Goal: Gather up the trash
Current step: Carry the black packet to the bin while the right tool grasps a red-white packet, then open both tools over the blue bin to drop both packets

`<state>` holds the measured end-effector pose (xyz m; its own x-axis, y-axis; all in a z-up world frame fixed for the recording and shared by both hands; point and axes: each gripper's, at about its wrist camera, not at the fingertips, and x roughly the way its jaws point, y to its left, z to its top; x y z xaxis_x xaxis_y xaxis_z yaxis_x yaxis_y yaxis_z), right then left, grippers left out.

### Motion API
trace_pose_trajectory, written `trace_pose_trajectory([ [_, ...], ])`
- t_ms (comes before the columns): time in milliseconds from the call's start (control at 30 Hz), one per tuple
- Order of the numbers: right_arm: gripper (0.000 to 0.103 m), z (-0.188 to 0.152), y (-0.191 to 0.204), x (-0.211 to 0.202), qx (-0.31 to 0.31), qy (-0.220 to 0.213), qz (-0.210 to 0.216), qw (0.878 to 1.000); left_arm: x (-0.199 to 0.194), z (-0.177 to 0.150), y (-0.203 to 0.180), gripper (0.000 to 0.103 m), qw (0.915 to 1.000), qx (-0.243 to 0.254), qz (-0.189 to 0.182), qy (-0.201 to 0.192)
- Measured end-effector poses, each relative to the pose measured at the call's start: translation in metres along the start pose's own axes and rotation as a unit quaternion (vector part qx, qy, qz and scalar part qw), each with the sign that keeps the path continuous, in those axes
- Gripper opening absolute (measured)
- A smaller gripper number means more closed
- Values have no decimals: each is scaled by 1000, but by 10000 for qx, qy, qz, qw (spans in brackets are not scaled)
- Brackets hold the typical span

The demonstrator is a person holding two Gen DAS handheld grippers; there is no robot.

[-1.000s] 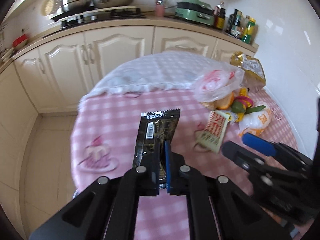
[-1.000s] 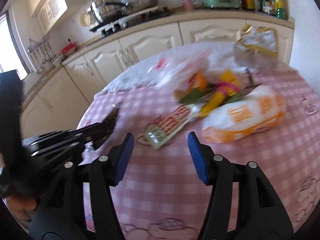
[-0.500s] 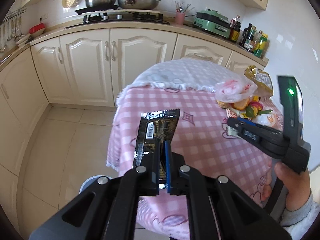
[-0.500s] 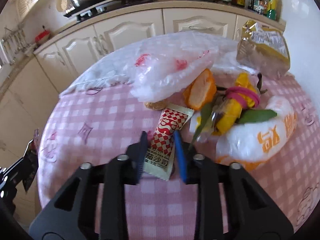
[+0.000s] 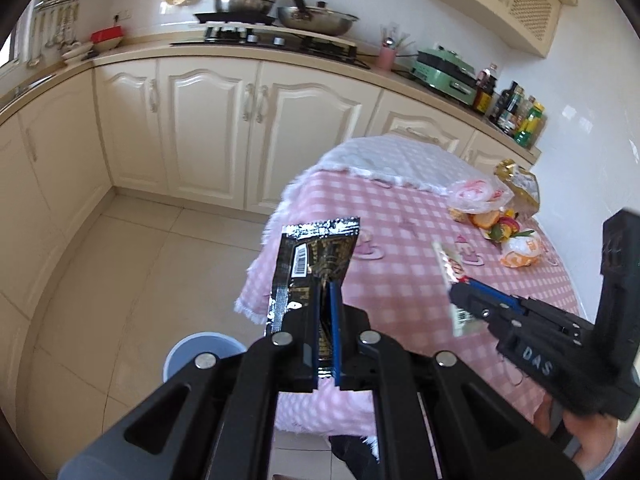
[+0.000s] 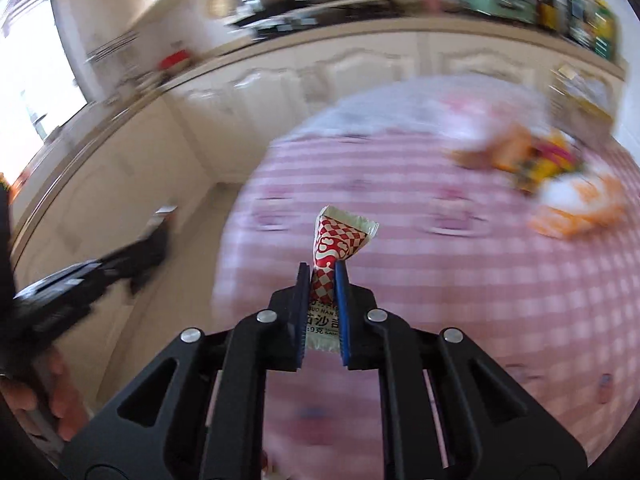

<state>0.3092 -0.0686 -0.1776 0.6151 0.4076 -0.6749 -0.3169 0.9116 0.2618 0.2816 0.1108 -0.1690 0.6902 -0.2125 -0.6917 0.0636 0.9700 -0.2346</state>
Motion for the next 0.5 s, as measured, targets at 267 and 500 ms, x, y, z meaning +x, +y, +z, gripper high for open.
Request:
trace_pose_trajectory([
  [267,13,1,91,51,-507,379,957,9934,-12,-16,77,4,9967,-617,516,123],
  [500,13,-7,130,113,-723,907,1239,9855,15,-28,130,5,9908,-1008,775,458],
])
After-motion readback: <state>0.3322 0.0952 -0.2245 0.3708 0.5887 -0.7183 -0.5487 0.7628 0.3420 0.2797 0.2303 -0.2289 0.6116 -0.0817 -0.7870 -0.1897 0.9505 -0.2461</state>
